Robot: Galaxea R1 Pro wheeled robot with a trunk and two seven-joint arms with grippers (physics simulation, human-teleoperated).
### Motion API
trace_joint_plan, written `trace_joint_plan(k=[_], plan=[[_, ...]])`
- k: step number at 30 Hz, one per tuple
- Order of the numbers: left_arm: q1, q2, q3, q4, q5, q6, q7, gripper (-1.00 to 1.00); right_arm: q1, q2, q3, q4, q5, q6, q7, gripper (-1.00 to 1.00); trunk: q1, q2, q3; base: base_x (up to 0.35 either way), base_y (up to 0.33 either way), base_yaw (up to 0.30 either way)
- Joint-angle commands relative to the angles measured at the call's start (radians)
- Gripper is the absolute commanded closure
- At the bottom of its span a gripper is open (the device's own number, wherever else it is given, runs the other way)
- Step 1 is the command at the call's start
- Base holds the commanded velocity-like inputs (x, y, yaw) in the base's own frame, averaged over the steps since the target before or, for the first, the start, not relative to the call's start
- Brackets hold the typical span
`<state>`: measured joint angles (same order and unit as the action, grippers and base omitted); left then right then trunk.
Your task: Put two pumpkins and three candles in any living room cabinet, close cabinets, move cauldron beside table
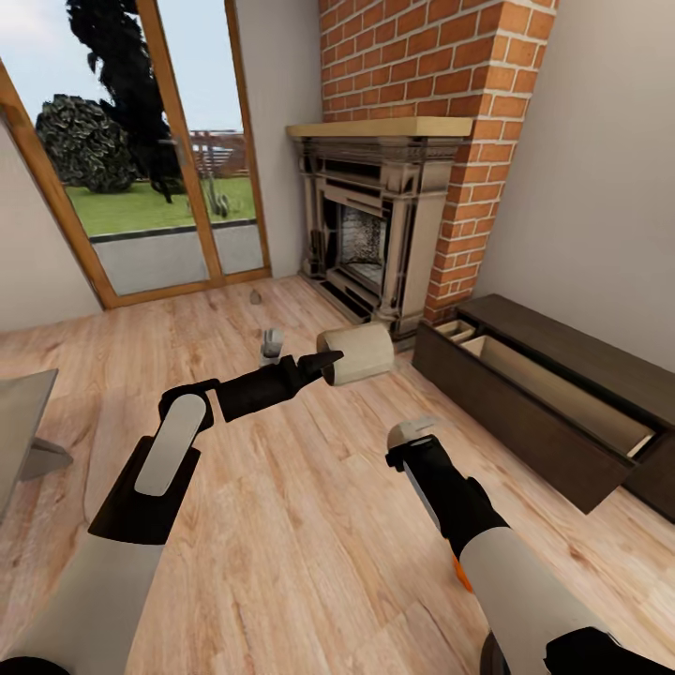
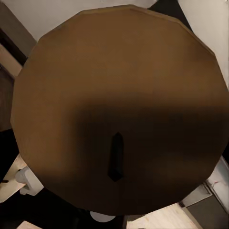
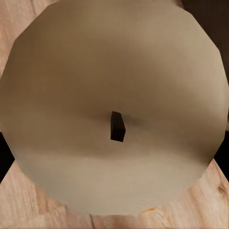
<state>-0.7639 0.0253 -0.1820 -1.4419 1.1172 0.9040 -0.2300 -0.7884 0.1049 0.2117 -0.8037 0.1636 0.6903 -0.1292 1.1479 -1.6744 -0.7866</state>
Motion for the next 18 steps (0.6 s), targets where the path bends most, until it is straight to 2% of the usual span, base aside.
trace_joint_plan(k=[1,14,18], plan=[[0.0,0.0,0.0,0.001,-0.003,-0.001,-0.002,1.0,0.0,0.0,0.0,0.0,0.001,0.0,0.0,1.0,0.0,0.0,0.0,0.161,0.0,0.039],[0.0,0.004,0.001,0.0,-0.002,-0.001,-0.002,1.0,0.0,-0.001,0.0,0.001,0.001,0.0,0.002,1.0,0.0,0.0,0.0,0.319,0.0,0.004],[0.0,0.004,0.001,0.0,-0.001,-0.001,-0.002,1.0,0.0,-0.001,0.0,0.001,0.001,0.0,0.001,1.0,0.0,0.0,0.0,0.336,0.0,0.129]])
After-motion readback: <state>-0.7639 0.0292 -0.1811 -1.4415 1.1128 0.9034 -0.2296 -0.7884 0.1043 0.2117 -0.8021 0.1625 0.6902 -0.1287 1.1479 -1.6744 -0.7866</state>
